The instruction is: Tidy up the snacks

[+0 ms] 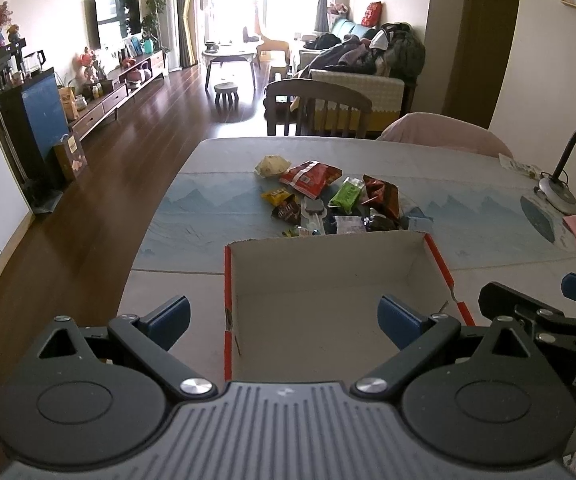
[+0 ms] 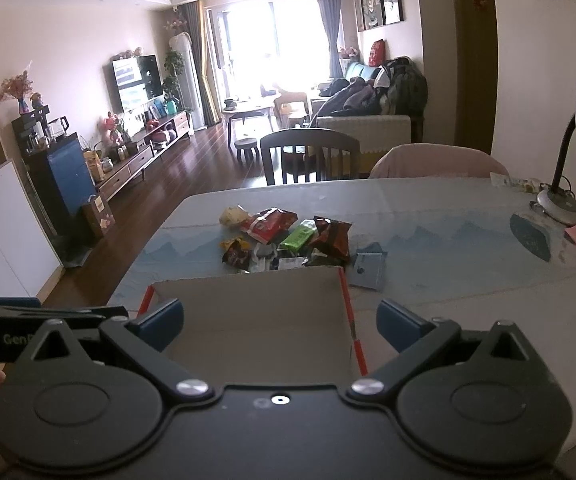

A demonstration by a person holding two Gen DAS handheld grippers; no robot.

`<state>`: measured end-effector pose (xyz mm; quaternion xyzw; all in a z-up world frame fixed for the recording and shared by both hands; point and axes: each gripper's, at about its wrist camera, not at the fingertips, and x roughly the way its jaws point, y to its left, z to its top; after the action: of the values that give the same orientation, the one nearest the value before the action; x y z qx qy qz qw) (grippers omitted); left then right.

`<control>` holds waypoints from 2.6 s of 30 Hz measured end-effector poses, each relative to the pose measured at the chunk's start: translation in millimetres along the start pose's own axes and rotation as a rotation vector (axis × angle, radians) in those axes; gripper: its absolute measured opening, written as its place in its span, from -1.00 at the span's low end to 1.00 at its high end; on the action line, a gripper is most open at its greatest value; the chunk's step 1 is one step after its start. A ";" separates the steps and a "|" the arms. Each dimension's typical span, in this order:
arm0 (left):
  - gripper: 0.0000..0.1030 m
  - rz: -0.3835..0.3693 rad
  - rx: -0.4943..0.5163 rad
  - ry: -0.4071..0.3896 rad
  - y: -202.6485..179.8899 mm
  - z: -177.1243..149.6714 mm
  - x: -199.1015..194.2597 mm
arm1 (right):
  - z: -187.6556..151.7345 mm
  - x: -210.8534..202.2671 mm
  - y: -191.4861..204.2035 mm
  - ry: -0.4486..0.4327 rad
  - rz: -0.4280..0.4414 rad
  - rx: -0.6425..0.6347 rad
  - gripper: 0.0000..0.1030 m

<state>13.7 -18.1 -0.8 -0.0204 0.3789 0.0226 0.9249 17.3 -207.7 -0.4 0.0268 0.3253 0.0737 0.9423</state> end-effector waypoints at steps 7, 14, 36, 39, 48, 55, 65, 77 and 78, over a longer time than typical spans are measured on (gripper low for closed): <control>0.95 0.000 0.001 0.002 -1.5 -1.2 1.0 | 0.0 0.4 -0.8 -0.002 0.000 -0.001 1.00; 0.95 -0.006 0.002 0.009 -1.0 -5.4 3.1 | -1.1 1.0 -0.9 0.001 -0.005 0.001 1.00; 0.95 -0.014 0.015 0.029 3.5 -12.7 1.4 | -7.1 5.4 3.3 0.010 -0.022 -0.002 1.00; 0.95 -0.014 0.015 0.028 4.1 -13.9 1.6 | -6.6 6.3 5.1 0.010 -0.025 -0.001 1.00; 0.95 -0.038 0.032 0.034 12.9 -13.3 1.5 | -7.5 4.3 10.9 0.009 -0.046 0.007 1.00; 0.95 -0.058 0.053 0.037 19.0 -11.6 1.7 | -9.0 4.5 14.4 0.012 -0.067 0.024 1.00; 0.95 -0.009 0.064 0.066 20.7 16.9 28.5 | 14.6 34.5 5.3 0.067 -0.048 -0.015 1.00; 0.95 0.065 0.164 0.088 9.3 108.0 64.9 | 96.7 91.2 -36.5 0.146 0.026 -0.039 1.00; 0.95 0.066 0.166 0.101 7.9 114.3 70.3 | 104.9 98.0 -41.8 0.159 0.034 -0.028 1.00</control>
<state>143.3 -2.0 31.1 0.0677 0.4260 0.0207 0.9019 163.3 -233.9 18.3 0.0131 0.3976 0.0964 0.9124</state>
